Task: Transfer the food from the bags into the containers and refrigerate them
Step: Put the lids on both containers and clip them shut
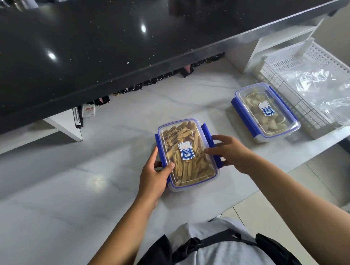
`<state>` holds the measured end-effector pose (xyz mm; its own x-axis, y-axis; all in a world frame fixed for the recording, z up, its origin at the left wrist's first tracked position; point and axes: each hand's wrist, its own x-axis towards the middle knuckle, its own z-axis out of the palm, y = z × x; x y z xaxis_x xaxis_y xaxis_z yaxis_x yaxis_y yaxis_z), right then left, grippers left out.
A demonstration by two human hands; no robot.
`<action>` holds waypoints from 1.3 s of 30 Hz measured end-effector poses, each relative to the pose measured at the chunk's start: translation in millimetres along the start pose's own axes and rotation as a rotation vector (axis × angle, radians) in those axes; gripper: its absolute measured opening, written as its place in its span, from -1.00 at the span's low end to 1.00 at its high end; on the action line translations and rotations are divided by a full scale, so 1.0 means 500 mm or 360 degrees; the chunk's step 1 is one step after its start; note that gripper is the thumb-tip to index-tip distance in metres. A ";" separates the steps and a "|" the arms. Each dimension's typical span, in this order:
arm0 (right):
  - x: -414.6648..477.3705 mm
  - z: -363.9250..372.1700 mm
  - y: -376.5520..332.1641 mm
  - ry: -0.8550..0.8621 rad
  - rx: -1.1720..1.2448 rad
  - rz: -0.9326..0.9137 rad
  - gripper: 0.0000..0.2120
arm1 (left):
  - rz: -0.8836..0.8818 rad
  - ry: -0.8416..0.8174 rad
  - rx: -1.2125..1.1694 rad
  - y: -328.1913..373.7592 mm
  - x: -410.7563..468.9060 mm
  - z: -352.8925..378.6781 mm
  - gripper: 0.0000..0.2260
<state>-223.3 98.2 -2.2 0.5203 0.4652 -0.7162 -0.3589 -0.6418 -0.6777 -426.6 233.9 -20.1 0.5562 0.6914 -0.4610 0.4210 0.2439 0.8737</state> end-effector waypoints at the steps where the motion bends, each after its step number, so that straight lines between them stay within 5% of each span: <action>1: -0.001 0.005 -0.005 0.0043 -0.0087 -0.0052 -0.42 | -0.0001 -0.0005 0.0007 0.000 0.000 -0.001 -0.43; 12: -0.043 0.073 -0.019 0.0504 -0.0878 -0.0396 -0.65 | 0.0007 0.0004 0.0062 0.002 0.002 0.000 -0.41; 39: -0.041 0.039 -0.013 0.0467 -0.0453 -0.0317 -0.61 | 0.0048 -0.0013 -0.0075 -0.011 0.016 0.027 -0.40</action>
<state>-246.9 105.0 13.7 0.7701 0.4303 -0.4709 -0.0236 -0.7185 -0.6952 -414.9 229.0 -30.5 0.5742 0.6932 -0.4356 0.3701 0.2549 0.8934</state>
